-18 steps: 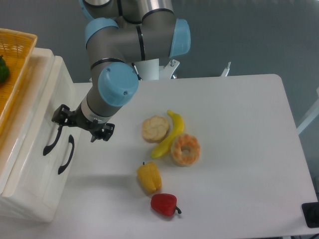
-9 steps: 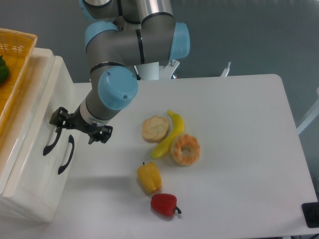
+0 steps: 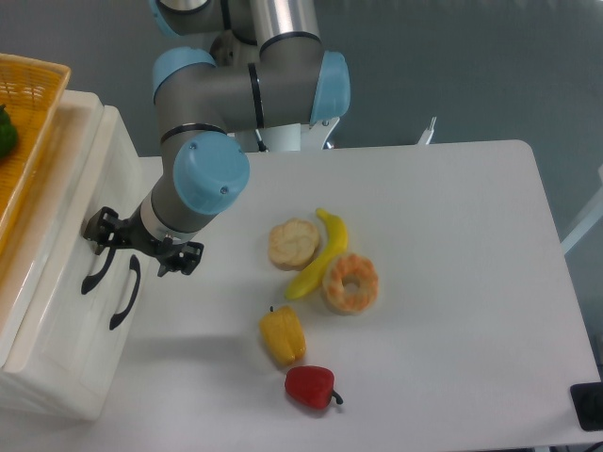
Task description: Slide open the top white drawer
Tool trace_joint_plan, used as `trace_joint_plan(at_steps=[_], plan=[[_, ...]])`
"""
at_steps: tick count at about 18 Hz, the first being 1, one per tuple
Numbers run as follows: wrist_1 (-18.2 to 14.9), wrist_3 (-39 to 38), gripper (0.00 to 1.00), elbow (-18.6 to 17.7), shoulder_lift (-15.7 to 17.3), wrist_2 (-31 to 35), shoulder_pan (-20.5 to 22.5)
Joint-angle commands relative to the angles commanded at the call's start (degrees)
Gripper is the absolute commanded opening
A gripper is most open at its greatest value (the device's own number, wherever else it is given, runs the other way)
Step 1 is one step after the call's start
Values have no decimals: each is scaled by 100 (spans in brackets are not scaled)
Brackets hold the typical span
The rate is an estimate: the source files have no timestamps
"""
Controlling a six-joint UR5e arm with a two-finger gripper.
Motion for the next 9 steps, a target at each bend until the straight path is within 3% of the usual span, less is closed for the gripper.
trace_joint_plan(at_steps=[9], plan=[[26,44,100,-44,0,123,-17]])
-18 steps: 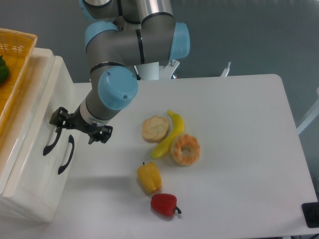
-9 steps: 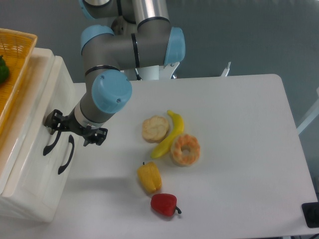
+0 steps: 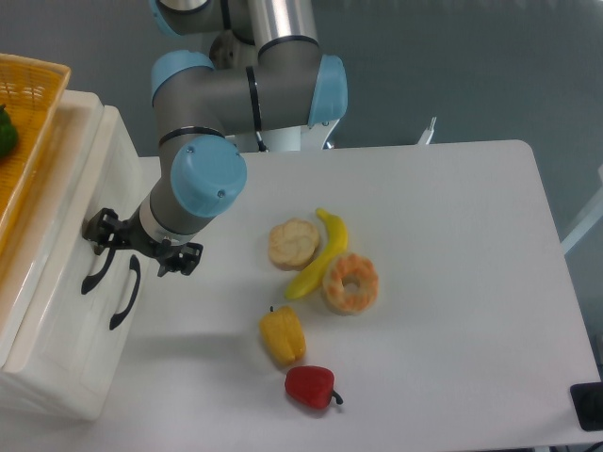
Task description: Slide open the top white drawer
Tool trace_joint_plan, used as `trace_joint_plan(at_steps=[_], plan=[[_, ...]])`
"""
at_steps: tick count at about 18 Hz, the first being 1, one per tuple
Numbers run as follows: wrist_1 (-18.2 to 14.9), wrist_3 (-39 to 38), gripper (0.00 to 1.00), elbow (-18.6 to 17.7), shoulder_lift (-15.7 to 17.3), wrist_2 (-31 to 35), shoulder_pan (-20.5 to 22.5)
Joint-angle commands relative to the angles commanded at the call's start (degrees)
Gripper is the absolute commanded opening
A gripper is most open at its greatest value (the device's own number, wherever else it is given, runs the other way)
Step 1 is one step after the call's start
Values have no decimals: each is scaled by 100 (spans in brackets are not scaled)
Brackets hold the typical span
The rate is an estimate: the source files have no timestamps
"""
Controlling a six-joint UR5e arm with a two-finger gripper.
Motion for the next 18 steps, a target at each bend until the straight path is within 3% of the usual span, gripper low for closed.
trace_joint_plan(at_steps=[18], plan=[[18,97,100,53,44,360,-79]])
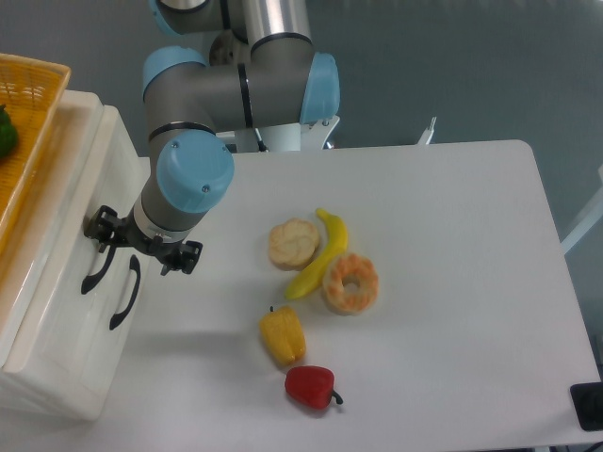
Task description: Slide open the top white drawer
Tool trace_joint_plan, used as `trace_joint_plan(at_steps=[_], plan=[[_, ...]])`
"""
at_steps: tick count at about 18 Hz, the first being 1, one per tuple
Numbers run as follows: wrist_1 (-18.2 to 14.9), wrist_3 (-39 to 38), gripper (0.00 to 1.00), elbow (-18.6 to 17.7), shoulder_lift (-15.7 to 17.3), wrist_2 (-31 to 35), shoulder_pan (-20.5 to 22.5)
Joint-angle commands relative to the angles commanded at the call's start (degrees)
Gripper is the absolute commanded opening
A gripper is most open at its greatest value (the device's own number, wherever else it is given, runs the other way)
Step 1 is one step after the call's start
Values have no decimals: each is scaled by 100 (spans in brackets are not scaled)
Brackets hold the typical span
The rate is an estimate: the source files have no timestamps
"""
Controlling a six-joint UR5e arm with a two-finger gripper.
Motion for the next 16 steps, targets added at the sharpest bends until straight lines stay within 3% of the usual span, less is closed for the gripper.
trace_joint_plan(at_steps=[16], plan=[[88,193,100,9,18,88,-9]])
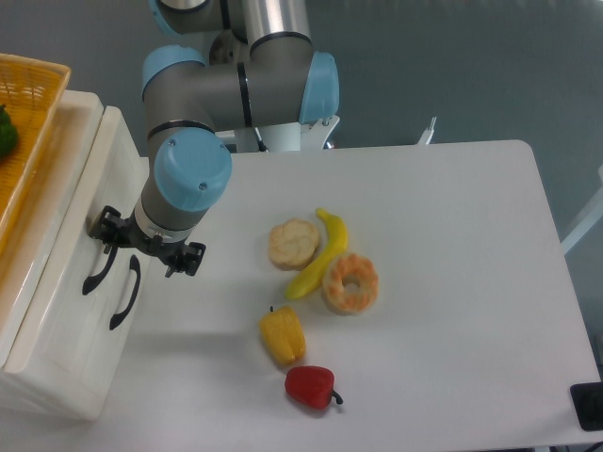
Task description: Slide open the top white drawer
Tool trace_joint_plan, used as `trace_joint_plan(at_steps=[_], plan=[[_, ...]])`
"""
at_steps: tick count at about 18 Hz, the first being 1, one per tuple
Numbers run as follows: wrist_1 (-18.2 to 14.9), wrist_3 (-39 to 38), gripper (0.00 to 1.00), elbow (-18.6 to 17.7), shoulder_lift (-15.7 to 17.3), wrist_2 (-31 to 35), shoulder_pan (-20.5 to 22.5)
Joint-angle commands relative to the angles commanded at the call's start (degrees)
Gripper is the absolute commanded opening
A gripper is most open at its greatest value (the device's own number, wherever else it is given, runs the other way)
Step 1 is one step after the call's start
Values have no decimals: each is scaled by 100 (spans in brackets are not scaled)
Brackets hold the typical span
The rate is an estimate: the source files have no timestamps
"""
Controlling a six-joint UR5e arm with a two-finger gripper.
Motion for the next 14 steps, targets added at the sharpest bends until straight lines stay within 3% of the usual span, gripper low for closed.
trace_joint_plan(at_steps=[14], plan=[[44,0,100,0,26,237,9]])
